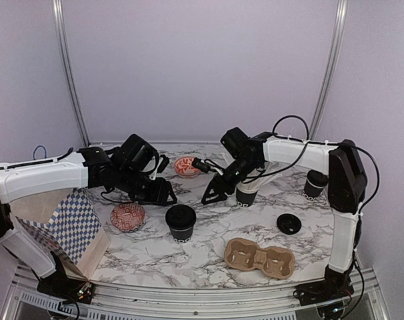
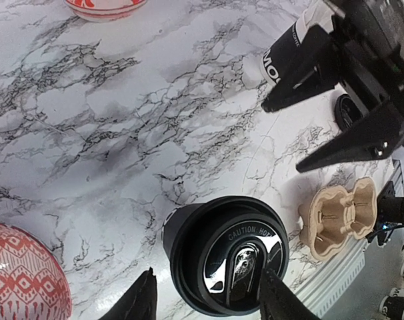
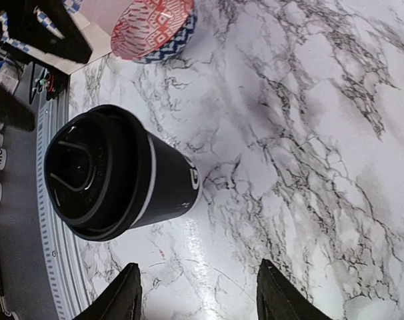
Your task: Pack the takeout coffee
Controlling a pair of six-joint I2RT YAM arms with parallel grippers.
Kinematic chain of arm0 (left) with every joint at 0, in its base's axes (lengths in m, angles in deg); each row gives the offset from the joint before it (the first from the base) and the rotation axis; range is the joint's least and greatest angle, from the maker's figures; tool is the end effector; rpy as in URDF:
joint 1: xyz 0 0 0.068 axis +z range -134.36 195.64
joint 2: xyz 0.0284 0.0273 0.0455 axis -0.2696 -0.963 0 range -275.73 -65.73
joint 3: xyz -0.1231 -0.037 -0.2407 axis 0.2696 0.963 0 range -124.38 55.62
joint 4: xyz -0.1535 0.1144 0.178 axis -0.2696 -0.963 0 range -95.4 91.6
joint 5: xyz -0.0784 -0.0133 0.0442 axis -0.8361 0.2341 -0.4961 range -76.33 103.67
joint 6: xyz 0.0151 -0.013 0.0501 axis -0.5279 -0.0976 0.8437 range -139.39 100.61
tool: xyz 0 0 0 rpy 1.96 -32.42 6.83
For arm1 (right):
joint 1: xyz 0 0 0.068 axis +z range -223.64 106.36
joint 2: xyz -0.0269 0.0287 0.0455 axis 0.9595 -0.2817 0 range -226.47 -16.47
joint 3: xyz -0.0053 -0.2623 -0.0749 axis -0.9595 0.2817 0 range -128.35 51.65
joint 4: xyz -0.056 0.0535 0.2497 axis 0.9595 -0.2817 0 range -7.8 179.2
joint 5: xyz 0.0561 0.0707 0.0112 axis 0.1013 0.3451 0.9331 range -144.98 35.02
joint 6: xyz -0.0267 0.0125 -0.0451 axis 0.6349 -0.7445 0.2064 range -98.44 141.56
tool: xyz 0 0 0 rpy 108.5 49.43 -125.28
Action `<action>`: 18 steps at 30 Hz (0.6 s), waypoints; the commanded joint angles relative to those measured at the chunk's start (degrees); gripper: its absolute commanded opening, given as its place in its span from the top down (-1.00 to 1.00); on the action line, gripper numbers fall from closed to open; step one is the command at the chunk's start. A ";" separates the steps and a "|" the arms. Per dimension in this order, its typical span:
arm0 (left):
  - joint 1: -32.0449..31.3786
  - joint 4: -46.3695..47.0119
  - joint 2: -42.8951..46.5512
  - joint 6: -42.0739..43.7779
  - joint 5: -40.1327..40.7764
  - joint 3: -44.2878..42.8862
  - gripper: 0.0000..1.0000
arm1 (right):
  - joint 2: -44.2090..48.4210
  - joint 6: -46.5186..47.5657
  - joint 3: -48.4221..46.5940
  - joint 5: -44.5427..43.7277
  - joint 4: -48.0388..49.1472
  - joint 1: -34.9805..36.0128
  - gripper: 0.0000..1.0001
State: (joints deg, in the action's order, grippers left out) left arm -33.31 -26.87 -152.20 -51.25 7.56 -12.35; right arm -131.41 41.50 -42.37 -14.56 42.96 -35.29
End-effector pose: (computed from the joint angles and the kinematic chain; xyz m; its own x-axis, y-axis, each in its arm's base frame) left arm 0.2136 -0.2512 0.2762 -0.8287 0.1525 -0.5385 0.4240 0.7991 -0.4262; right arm 0.3157 0.2792 0.2284 -0.4510 -0.6879 -0.5687 -0.8761 0.2194 0.4293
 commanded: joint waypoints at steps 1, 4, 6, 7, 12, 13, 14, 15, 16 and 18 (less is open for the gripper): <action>2.24 0.12 0.16 -1.50 1.39 1.15 0.06 | 3.92 3.66 1.53 2.89 -1.96 3.47 -0.13; 2.88 0.14 -0.98 -0.97 0.09 1.03 0.20 | 4.57 3.67 2.54 3.52 -2.36 4.82 -0.15; 3.13 0.18 -1.42 -0.69 -0.47 1.11 0.26 | 4.88 3.09 3.22 3.84 -2.14 5.41 -0.17; 3.23 0.10 -1.56 -0.44 -0.87 1.16 0.27 | 4.82 2.89 3.42 4.01 -2.11 5.63 -0.18; 3.60 0.14 -2.92 0.18 -2.37 1.77 0.29 | 3.48 1.74 2.95 3.87 -2.07 6.66 -0.21; 3.60 0.24 -3.12 0.28 -2.50 1.90 0.30 | 3.08 1.34 2.53 3.56 -2.10 6.72 -0.21; 3.62 0.30 -3.28 0.39 -2.65 2.02 0.30 | 2.63 0.95 2.19 3.26 -2.06 6.74 -0.21; 3.63 0.48 -3.40 0.47 -2.82 2.12 0.31 | 2.05 0.70 1.87 2.99 -2.10 6.70 -0.21; 3.60 0.64 -3.49 0.62 -2.94 2.21 0.31 | 1.67 0.51 1.56 2.80 -2.17 6.78 -0.21; 3.67 0.97 -3.67 0.82 -2.99 2.43 0.31 | 0.95 0.04 0.95 2.67 -2.23 6.70 -0.21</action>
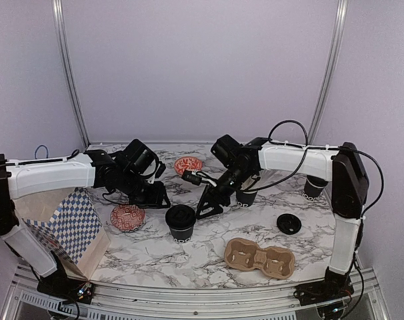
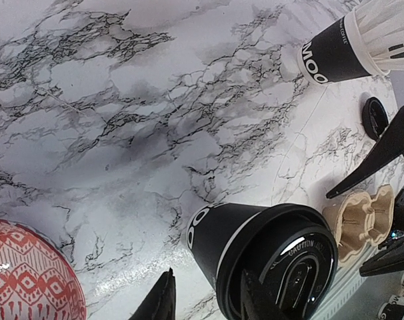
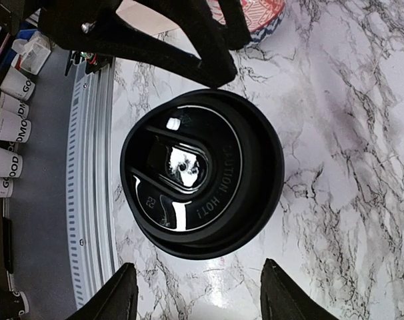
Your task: Pack the takeout coffee
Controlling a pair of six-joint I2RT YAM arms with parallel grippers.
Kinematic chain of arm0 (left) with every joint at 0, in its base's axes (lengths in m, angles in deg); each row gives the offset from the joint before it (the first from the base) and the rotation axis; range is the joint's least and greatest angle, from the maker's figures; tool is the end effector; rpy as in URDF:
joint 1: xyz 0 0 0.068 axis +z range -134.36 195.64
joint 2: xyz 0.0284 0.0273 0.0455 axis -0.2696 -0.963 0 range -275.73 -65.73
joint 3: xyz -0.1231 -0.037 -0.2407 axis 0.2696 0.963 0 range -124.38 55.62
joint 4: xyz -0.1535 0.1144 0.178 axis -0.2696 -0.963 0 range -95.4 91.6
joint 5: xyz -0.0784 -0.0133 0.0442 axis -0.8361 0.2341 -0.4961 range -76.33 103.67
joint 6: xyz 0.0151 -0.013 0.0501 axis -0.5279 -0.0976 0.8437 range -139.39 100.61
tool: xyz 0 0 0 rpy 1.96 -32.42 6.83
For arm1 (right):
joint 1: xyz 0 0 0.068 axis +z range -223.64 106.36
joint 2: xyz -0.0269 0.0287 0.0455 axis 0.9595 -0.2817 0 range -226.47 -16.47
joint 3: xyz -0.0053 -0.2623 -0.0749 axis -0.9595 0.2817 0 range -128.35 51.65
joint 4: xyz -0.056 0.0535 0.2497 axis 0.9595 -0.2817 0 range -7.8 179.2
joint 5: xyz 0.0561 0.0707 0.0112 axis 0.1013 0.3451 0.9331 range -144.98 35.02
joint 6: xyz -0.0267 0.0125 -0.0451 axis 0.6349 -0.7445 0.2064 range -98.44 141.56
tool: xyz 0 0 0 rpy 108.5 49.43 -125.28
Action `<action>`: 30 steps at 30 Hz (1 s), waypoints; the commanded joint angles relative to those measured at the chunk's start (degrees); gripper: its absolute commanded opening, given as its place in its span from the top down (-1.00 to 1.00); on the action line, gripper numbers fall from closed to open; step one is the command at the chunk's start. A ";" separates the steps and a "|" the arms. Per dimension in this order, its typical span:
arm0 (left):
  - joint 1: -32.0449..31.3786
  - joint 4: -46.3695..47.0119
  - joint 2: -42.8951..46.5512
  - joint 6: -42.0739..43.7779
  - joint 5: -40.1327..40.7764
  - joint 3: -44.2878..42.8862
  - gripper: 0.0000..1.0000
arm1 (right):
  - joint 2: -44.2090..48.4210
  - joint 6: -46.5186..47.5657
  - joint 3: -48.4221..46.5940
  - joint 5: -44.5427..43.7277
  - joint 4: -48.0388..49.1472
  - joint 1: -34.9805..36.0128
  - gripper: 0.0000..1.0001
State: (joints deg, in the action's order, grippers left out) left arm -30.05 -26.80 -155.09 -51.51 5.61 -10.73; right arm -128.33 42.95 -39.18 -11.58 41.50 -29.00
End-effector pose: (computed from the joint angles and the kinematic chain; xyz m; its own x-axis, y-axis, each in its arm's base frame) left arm 0.2298 -0.2426 0.2516 -0.8716 0.1393 -0.4700 0.3615 0.8302 -0.4244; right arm 0.2708 0.3017 0.2337 -0.3665 -0.7344 -0.5713 -0.8824 0.0795 0.4638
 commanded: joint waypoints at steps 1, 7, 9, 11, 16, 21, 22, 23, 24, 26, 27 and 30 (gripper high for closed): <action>0.43 1.11 -0.92 1.21 -1.18 0.86 0.31 | -2.60 -1.66 -2.58 -0.33 -0.82 0.48 -0.21; 0.43 2.19 -1.29 1.58 -2.07 1.34 0.31 | -4.11 -1.76 -3.80 -0.03 -1.43 0.75 -0.21; 0.43 2.26 -1.62 1.71 -2.42 1.55 0.32 | -4.28 -1.85 -4.00 -0.07 -1.43 0.87 -0.21; 0.43 2.37 -1.73 1.80 -2.81 1.85 0.32 | -4.58 -2.01 -4.16 -0.07 -1.38 0.88 -0.21; 0.43 2.39 -1.38 1.31 -3.42 2.83 0.36 | -5.66 -3.16 -4.57 -1.30 -1.02 0.88 -0.20; 0.44 2.52 -0.41 0.27 -4.01 4.32 0.38 | -6.99 -4.07 -4.89 -3.73 -0.86 0.87 -0.19; 0.47 2.50 -0.01 0.04 -3.60 4.38 0.37 | -7.11 -4.19 -4.89 -4.20 -0.85 0.88 -0.19; 0.43 2.54 0.48 -0.18 -3.03 4.27 0.37 | -7.19 -4.29 -4.82 -4.66 -0.82 0.88 -0.19; 0.47 2.63 0.91 -0.26 -2.60 4.15 0.36 | -7.30 -4.33 -4.78 -5.10 -0.84 0.86 -0.19; 0.43 2.61 1.36 -0.14 -2.60 3.64 0.36 | -7.48 -4.54 -4.80 -6.28 -0.74 0.87 -0.18; 0.43 2.60 1.28 -0.18 -2.99 3.41 0.36 | -7.57 -4.67 -4.80 -6.96 -0.73 0.88 -0.18; 0.43 2.54 1.28 -0.21 -3.26 3.24 0.36 | -7.73 -4.77 -4.96 -8.50 -0.67 0.88 -0.17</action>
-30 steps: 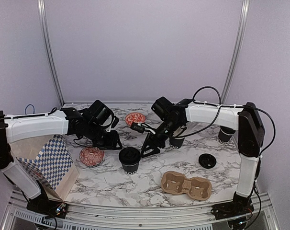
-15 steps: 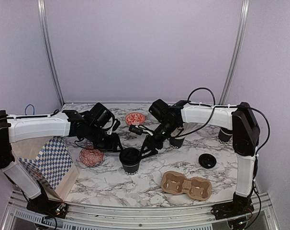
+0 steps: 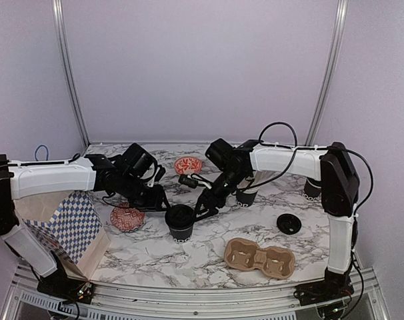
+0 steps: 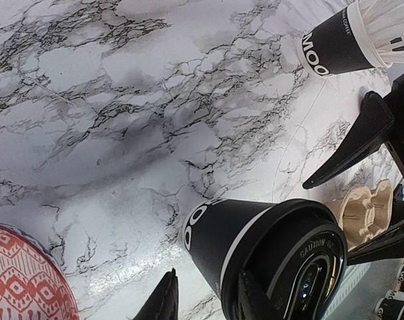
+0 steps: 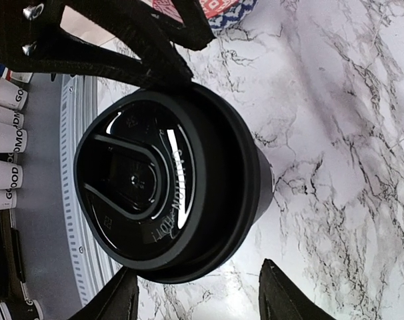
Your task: Pack the takeout coffee
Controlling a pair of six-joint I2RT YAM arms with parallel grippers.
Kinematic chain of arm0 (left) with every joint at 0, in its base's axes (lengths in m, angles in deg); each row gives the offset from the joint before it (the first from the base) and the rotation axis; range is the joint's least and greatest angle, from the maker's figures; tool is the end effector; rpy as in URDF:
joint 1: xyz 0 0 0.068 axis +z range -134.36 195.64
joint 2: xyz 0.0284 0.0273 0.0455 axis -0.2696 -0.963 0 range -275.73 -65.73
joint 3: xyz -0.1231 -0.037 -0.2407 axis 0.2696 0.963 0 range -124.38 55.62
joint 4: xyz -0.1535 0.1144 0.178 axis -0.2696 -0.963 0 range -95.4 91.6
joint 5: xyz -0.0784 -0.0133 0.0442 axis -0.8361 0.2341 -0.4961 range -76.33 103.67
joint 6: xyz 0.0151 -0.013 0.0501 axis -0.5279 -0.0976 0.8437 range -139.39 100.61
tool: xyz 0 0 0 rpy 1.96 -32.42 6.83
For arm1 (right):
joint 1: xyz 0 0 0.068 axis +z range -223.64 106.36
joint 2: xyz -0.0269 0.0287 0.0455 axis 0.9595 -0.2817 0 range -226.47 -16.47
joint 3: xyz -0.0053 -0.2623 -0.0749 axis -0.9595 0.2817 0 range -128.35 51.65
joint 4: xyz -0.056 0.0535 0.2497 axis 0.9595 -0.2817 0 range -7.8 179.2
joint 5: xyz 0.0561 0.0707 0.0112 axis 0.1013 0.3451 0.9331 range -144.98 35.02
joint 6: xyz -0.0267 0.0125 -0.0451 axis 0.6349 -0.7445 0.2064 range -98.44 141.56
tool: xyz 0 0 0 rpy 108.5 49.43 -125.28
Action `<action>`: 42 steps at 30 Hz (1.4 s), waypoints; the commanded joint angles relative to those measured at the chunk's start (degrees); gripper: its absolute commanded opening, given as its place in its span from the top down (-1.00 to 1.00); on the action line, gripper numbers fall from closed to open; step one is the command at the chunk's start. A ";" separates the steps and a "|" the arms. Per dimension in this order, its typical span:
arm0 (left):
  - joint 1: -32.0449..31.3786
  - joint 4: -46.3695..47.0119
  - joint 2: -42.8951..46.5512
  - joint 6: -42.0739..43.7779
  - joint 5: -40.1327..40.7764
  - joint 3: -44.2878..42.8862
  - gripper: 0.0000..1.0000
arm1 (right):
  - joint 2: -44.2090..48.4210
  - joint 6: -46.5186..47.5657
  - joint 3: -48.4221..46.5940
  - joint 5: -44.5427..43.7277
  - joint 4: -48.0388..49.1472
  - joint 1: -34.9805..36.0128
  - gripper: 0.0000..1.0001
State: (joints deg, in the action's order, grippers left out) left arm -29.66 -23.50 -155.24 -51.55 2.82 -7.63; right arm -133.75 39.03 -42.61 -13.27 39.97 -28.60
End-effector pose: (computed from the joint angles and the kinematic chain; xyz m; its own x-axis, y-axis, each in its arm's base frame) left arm 0.2287 -0.2408 0.2378 -0.8807 0.1468 -0.4503 0.3685 0.8096 -0.4568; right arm 0.2805 0.3143 0.2119 -0.4403 -0.7581 -0.4811 -0.8427 0.1639 0.5129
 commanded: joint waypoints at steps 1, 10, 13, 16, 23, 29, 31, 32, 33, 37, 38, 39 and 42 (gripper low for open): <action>0.05 -0.82 1.52 -0.12 -0.08 0.14 0.35 | -2.34 -0.82 -1.54 -7.17 0.86 0.49 -0.17; 0.05 -0.70 -1.11 0.17 -1.38 1.83 0.39 | -3.66 -0.85 -1.83 -8.51 0.89 0.49 -0.16; 0.03 -0.71 -1.44 -0.96 -1.03 4.06 0.44 | -4.97 -1.44 -1.95 -10.34 1.24 0.45 -0.15; -0.18 -0.45 -1.92 -2.93 -1.54 7.51 0.49 | -6.60 -2.46 -1.25 -15.34 2.16 0.55 -0.11; -1.49 0.32 -1.80 -4.57 -0.27 12.25 0.56 | -8.80 -2.41 -0.42 -26.93 2.71 0.92 -0.04; -1.95 0.27 -1.69 -3.38 0.13 9.03 0.58 | -5.23 0.03 0.19 -20.95 3.73 0.93 0.00; -2.01 0.18 -1.42 -2.21 0.97 5.67 0.57 | -2.56 2.01 -0.08 -14.40 3.46 0.85 -0.01; -2.04 0.03 -1.44 -1.68 1.34 3.85 0.56 | -1.21 2.40 -0.32 -11.92 3.40 0.84 -0.03; -2.04 0.01 -1.52 -0.87 1.43 2.10 0.55 | -0.05 2.97 -0.81 -9.33 3.06 0.84 -0.06; -2.06 -0.13 -2.44 1.46 2.39 -3.96 0.48 | 3.48 3.96 -3.61 -5.10 0.68 0.83 -0.15; -2.03 -0.32 -2.90 1.87 2.49 -5.11 0.46 | 3.83 4.01 -4.33 -5.46 0.04 0.84 -0.16; -1.99 -0.58 -3.40 2.26 2.69 -6.19 0.44 | 4.36 4.27 -4.98 -5.90 -0.67 0.84 -0.18; -2.01 -1.04 -4.28 2.95 3.15 -8.37 0.37 | 5.73 5.22 -6.40 -7.60 -2.43 0.89 -0.22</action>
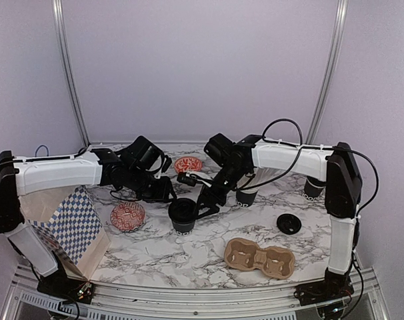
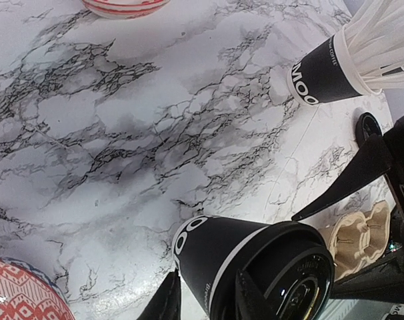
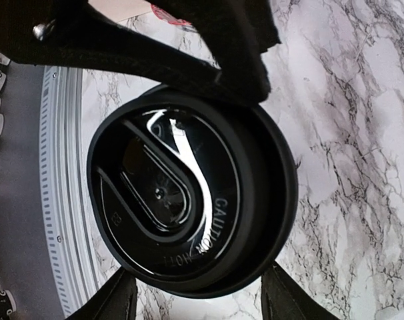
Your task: Pack the takeout coffee
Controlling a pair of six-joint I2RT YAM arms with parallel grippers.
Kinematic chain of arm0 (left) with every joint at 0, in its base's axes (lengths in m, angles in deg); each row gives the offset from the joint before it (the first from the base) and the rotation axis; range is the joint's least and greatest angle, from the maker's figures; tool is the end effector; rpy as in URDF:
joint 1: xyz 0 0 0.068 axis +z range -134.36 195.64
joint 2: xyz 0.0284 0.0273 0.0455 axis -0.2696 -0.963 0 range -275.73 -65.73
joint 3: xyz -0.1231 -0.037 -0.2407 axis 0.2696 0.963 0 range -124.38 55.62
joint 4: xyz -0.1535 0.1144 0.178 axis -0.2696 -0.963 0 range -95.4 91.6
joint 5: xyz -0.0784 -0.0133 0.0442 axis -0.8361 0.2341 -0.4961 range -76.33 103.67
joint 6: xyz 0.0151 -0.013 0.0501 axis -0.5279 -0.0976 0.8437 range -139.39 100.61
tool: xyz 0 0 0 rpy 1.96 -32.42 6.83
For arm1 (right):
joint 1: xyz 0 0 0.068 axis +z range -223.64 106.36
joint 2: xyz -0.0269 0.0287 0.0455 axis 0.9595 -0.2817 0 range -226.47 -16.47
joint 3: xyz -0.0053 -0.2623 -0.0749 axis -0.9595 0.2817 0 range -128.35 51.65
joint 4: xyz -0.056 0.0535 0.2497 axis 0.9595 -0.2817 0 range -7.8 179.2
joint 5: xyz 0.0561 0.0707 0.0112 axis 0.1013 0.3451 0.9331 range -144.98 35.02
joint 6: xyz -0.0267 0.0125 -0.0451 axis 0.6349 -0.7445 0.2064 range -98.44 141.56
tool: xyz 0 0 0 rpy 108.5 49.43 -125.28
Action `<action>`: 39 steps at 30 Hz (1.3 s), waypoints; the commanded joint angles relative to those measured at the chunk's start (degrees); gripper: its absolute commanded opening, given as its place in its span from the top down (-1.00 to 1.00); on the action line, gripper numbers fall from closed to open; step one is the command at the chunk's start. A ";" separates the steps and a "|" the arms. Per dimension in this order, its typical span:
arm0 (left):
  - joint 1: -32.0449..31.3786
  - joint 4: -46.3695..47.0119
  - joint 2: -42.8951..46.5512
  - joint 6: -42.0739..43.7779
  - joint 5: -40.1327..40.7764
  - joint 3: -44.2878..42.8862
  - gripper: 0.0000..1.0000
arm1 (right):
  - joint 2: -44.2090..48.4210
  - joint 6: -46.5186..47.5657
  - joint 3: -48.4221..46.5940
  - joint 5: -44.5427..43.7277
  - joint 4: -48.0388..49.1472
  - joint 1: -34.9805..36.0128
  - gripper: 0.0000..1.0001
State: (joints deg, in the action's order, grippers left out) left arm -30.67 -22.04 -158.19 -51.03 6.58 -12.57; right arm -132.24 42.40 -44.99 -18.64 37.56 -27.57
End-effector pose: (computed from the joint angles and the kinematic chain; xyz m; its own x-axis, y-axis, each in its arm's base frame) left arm 0.2403 -0.2580 0.2501 -0.8428 0.1287 -0.5226 0.3907 0.8142 -0.4296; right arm 0.2760 0.3169 0.2308 -0.3576 -0.7843 -0.5069 -0.9018 0.1490 0.4057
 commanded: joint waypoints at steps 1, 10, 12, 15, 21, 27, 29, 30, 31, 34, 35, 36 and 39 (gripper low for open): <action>-1.04 -2.65 -1.46 2.60 -0.38 -3.93 0.34 | 4.56 2.10 -4.24 -2.50 -0.38 -0.22 -0.23; -1.03 -5.78 -3.19 4.90 0.24 -8.32 0.23 | 5.22 3.08 -4.45 -4.25 -0.94 -0.27 -0.24; -1.06 -6.02 -3.12 5.01 0.72 -8.47 0.20 | 5.11 3.57 -4.47 -4.18 -1.09 -0.27 -0.25; -1.03 -6.02 -2.55 4.92 1.70 -8.48 0.13 | 5.37 4.63 -4.51 -4.97 -1.11 -0.27 -0.25; -0.99 -6.32 -2.44 6.76 1.16 -8.33 -0.03 | 6.13 8.97 -2.88 -4.34 -1.99 -0.27 -0.24; -0.51 -7.95 1.32 12.25 10.86 -9.28 -0.47 | 11.14 17.78 8.61 -4.89 7.25 1.33 -0.55; 0.14 -8.31 2.46 12.60 13.64 -10.38 -0.59 | 11.15 18.18 10.35 -6.65 10.17 3.31 -0.69; 0.43 -8.46 2.95 12.58 14.94 -11.17 -0.64 | 10.84 18.11 10.94 -8.34 11.58 4.53 -0.72; 0.69 -8.44 3.47 12.59 16.26 -11.90 -0.68 | 10.38 18.10 11.33 -9.82 12.63 5.91 -0.74; 1.21 -8.43 4.80 12.19 20.53 -14.40 -0.78 | 8.63 18.20 12.35 -13.41 15.91 9.82 -0.81; 1.40 -8.41 5.10 12.28 21.47 -15.28 -0.79 | 7.95 18.19 12.70 -14.18 17.12 10.92 -0.86; 1.59 -8.37 5.52 12.51 22.23 -15.81 -0.79 | 7.28 18.23 12.85 -14.65 17.78 12.09 -0.95; 2.18 -8.41 6.81 12.73 24.40 -16.73 -0.80 | 5.58 18.47 13.13 -15.99 19.97 15.45 -0.97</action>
State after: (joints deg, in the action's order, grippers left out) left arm -29.27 -29.56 -154.24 -39.40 25.29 -27.39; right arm -124.00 59.80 -32.29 -30.66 51.64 -15.77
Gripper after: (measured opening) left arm 0.898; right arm 0.983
